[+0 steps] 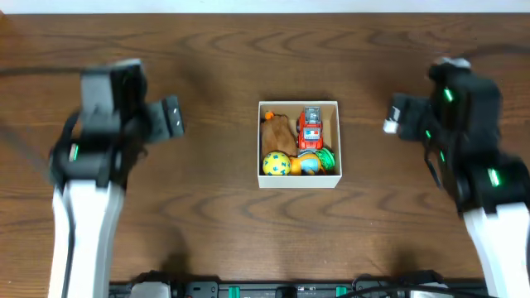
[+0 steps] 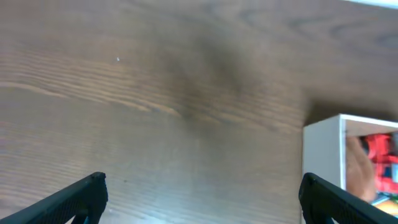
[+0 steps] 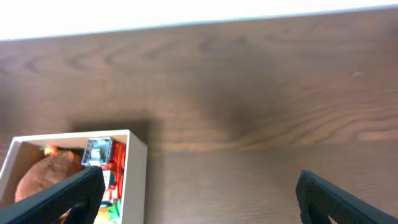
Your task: Pack container
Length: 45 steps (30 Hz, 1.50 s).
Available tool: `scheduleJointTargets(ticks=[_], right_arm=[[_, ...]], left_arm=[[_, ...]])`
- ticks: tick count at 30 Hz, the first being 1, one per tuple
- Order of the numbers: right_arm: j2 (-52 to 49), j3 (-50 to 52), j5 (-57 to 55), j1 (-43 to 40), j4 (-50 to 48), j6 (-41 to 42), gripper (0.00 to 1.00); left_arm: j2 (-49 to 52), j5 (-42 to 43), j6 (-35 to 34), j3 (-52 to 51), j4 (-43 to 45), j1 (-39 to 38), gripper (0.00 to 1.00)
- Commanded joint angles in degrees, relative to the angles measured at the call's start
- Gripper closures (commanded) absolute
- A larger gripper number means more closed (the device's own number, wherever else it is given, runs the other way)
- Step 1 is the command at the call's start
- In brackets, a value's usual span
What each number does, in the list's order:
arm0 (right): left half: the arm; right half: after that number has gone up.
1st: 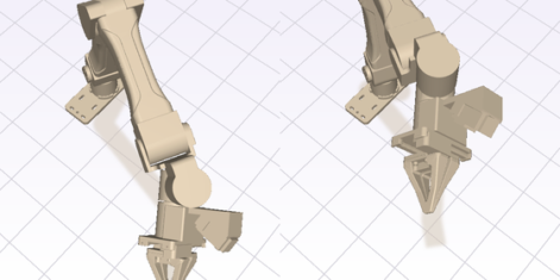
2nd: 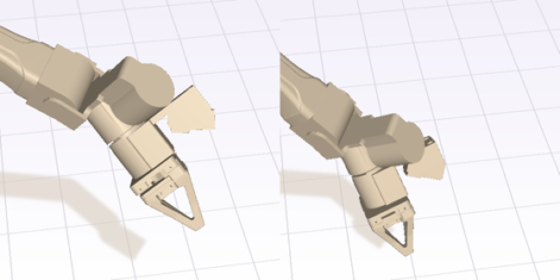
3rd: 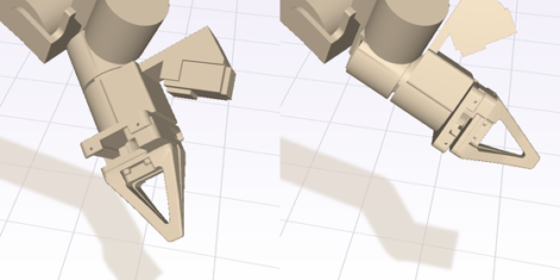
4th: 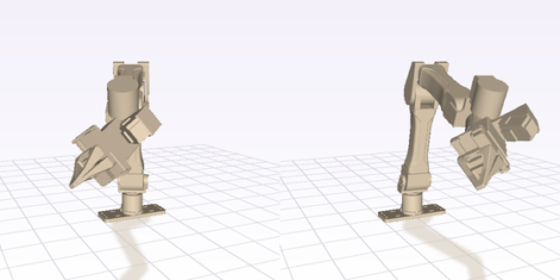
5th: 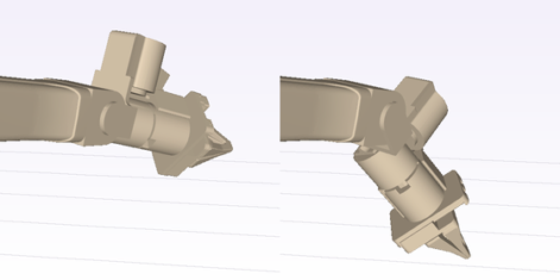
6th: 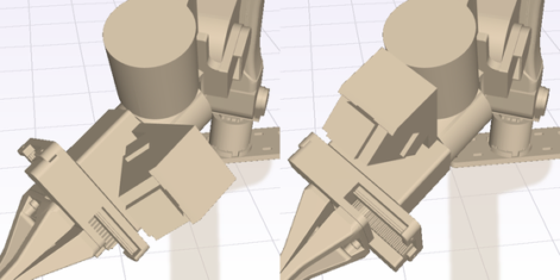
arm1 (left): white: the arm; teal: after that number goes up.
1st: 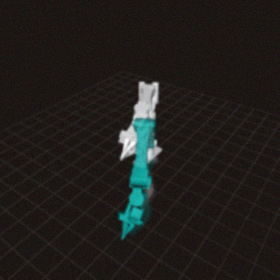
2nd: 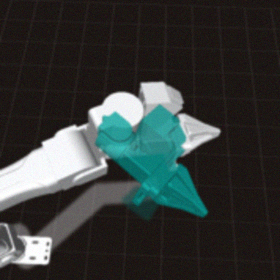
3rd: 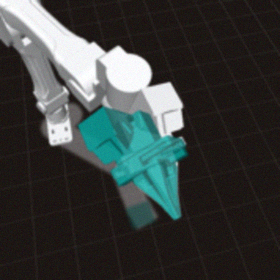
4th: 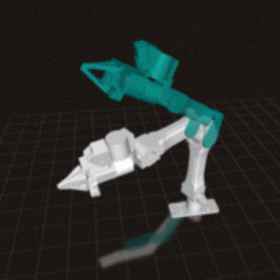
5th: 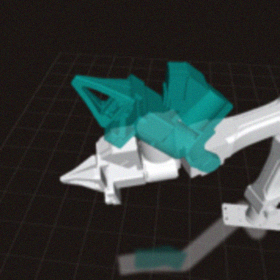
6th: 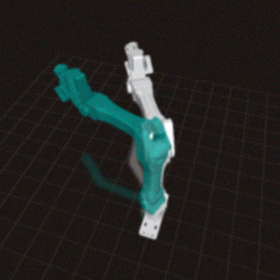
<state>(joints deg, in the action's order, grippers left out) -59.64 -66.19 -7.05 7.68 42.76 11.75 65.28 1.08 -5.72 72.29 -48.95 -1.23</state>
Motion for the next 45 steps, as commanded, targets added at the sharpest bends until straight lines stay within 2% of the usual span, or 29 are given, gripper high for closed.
scheduleJointTargets(ticks=[1, 4, 9, 13, 36, 40, 43, 45], right_arm=[[7.96, 7.72, -5.11, 2.32, -0.5, 1.55, 0.01], [16.87, 15.85, -7.89, 3.93, -0.76, 2.69, 0.01], [31.26, 27.06, -8.63, 5.05, -0.11, 7.17, 0.01], [38.45, 30.45, -8.68, 5.03, 0.37, 7.5, 0.01], [40.24, 30.75, -9.11, 5.03, 1.9, 7.5, 0.01], [42.05, 32.06, -4.35, 4.46, 2.82, 7.23, 0.01], [46.97, 37.05, -0.92, 3.13, -0.59, 3.74, 0.01], [52.3, 42.95, 2.1, 2.19, -7.32, 0.92, 0.01]], left_arm=[[-11.13, -0.15, 1.25, -7.85, 2.14, 0.13, 0.02], [-21.81, -0.15, 1.2, -14.71, 4.52, 0.13, 0.02], [-36.35, -0.26, -0.13, -22.36, 2.89, 0.15, 0.02], [-41.42, -0.26, -0.55, -24.35, 1.84, 0.15, 0.02], [-41.79, -0.26, -0.55, -24.39, 1.42, 0.15, 0.02], [-41.79, -0.26, -0.55, -24.39, 1.42, 0.15, 0.02], [-41.79, -0.26, -0.55, -24.39, 1.42, 0.15, 0.02], [-41.79, -0.26, -0.55, -24.39, 1.42, 0.15, 0.02]])
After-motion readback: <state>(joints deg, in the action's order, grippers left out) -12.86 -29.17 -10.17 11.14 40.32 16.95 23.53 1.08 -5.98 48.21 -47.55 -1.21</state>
